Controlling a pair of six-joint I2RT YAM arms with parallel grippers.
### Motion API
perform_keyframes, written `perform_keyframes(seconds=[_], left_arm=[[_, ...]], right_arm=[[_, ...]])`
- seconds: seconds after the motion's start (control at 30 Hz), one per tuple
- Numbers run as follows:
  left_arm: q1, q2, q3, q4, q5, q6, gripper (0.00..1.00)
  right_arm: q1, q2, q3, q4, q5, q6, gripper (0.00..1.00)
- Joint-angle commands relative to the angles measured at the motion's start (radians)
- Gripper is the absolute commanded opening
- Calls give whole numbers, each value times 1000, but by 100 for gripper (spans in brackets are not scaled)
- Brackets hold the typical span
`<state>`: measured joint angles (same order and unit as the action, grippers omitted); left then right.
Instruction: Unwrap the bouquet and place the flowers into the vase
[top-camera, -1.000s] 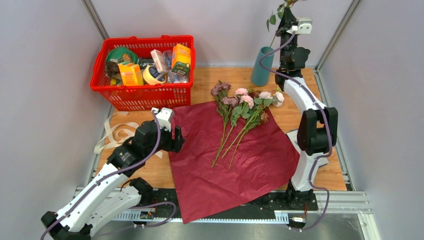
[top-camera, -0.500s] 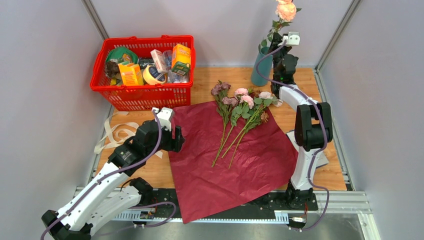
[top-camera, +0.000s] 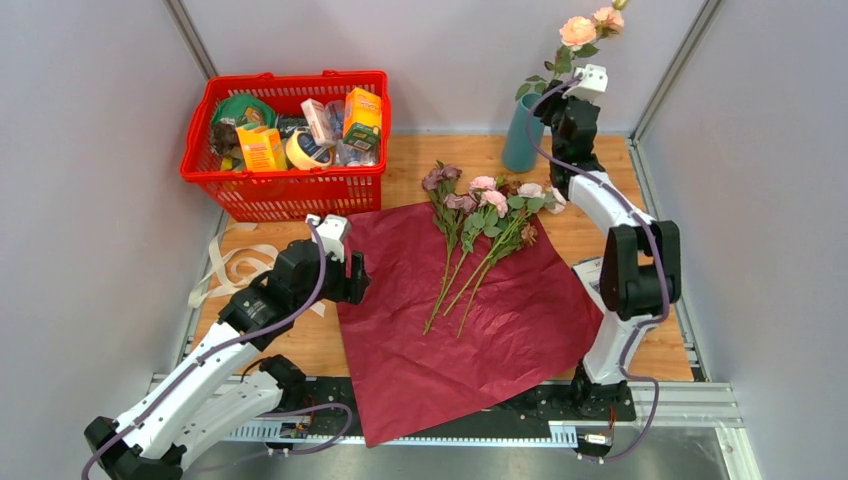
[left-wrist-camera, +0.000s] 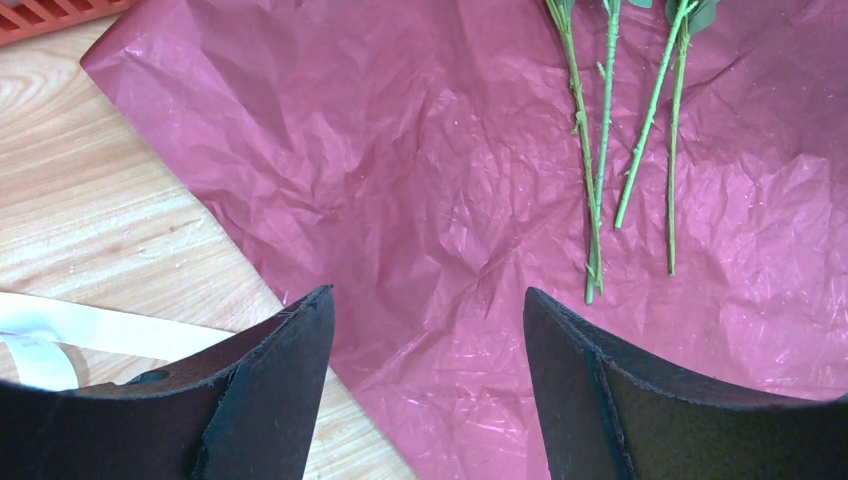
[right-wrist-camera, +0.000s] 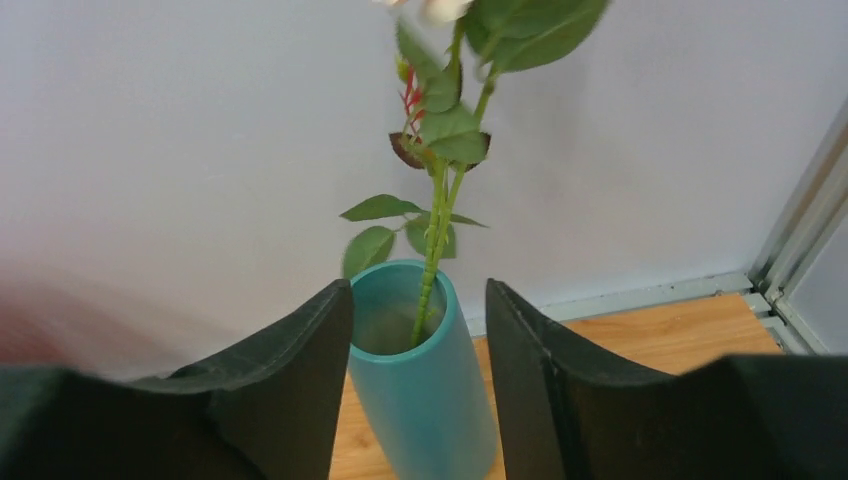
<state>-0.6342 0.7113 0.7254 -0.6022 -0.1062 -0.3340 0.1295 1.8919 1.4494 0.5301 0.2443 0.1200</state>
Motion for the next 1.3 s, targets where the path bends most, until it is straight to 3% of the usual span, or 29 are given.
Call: perform_keyframes(seconds=[0.0,0.23,0.43,0.63,0.77,0.97,1.27], left_arm=[[-1,-4,6,12,-3,9,77],[-1,-9,5,15,-3,10,77],[-1,-12,5,15,-3,10,77],[-1,-15,6,16,-4,9,77],[-1,-16,6,15,-6,9,77],[-1,-16,5,16,2,10,77],[-1,-16,5,21,20,15,77]], right_arm=[[-2,-216,-20,-181,-5,105,58],[-4,-424,-190,-441,-161,406,61],[-4,-574,-446,-456,-428,621,60],[24,-597,-622,-463,-611,721,60],[44,-577,-695,-466,-631,734,57],[50,-527,-705,-467,-534,738,44],[53,-424,-670,-467,-428,747,42]])
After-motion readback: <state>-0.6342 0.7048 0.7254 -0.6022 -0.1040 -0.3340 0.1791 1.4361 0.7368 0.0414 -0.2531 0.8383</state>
